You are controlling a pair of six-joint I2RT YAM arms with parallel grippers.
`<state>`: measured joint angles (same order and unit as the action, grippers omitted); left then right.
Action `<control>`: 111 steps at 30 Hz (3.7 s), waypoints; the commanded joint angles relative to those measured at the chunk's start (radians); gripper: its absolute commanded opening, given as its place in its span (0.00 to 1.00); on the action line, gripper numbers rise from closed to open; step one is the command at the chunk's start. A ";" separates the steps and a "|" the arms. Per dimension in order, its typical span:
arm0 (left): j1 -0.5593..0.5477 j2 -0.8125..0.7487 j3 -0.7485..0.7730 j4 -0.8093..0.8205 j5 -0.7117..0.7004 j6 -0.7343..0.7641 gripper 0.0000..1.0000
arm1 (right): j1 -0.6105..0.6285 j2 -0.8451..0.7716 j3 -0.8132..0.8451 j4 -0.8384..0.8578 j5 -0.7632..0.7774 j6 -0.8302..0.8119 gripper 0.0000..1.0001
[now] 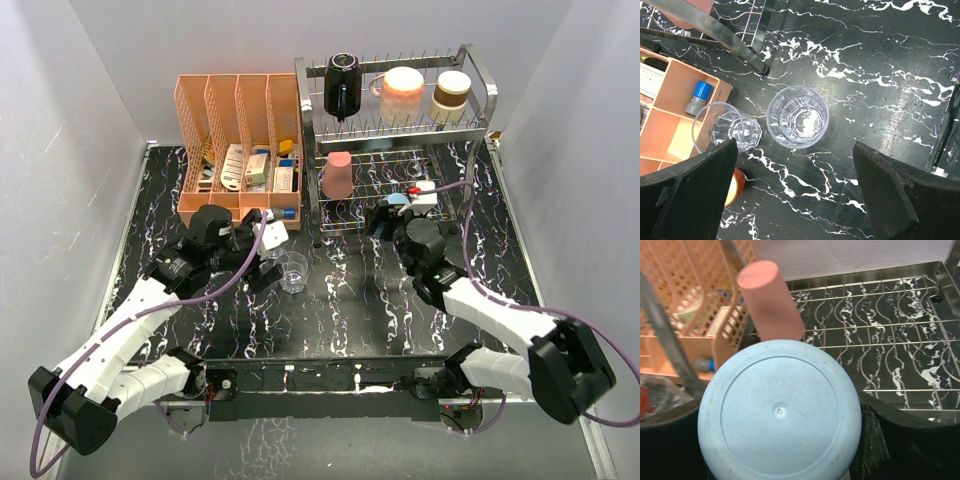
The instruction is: Unload the cups from the dish rack
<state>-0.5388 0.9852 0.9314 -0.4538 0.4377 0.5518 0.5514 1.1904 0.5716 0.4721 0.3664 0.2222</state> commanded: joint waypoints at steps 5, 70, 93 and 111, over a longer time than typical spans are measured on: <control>-0.004 -0.066 -0.098 0.111 0.053 0.074 0.97 | 0.096 -0.204 0.015 -0.305 -0.062 0.362 0.28; -0.033 0.169 0.271 -0.653 -0.193 0.235 0.00 | -0.347 -0.095 0.289 -0.691 -0.573 0.478 0.98; 0.050 0.431 0.079 -0.338 -0.400 0.152 0.04 | -0.162 0.235 0.356 -0.291 -0.244 0.077 0.98; 0.050 0.337 0.361 -0.508 -0.186 0.072 0.68 | -0.125 0.597 0.483 0.139 -0.379 -0.109 0.98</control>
<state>-0.4927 1.3834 1.2259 -0.8761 0.1635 0.6468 0.4126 1.7309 0.9684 0.4721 0.0288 0.1768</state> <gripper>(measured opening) 0.667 0.981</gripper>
